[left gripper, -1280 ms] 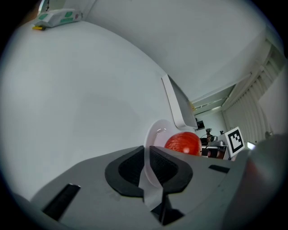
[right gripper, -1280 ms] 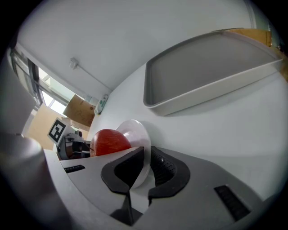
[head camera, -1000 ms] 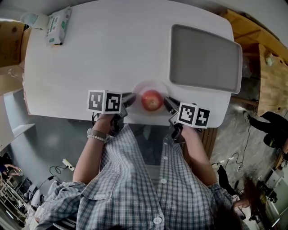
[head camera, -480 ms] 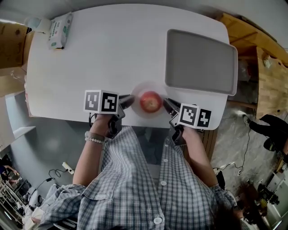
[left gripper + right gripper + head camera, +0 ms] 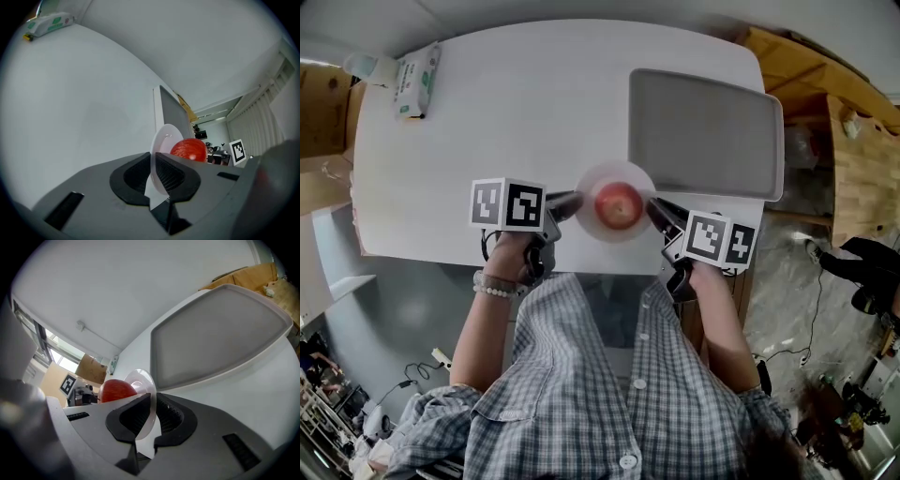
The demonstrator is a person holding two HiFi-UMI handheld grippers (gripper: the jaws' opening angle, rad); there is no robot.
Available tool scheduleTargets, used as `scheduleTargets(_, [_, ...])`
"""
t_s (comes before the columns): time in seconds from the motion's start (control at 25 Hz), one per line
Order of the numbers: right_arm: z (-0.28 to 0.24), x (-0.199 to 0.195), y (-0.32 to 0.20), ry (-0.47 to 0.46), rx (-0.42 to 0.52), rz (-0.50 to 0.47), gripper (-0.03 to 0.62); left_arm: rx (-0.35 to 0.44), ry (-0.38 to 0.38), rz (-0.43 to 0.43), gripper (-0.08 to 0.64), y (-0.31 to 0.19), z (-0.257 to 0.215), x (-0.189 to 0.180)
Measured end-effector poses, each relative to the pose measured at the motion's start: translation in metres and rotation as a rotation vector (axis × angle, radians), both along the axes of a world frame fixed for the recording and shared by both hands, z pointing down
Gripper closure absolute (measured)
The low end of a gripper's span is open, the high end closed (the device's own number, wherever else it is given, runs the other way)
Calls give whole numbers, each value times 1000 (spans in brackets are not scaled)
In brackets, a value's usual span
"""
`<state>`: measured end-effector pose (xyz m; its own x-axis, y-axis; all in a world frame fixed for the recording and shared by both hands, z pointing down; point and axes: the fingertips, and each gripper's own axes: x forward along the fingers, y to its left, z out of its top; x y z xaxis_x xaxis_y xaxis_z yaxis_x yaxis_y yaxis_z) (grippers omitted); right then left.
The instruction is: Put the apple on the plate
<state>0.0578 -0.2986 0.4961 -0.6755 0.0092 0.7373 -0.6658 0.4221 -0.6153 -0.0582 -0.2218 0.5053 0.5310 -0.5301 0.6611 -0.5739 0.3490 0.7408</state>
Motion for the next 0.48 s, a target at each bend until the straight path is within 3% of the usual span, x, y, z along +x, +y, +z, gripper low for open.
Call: scheduleTargets(0.48, [-8, 22, -58, -34, 35, 62, 541, 50, -22, 30, 522, -64, -9, 18])
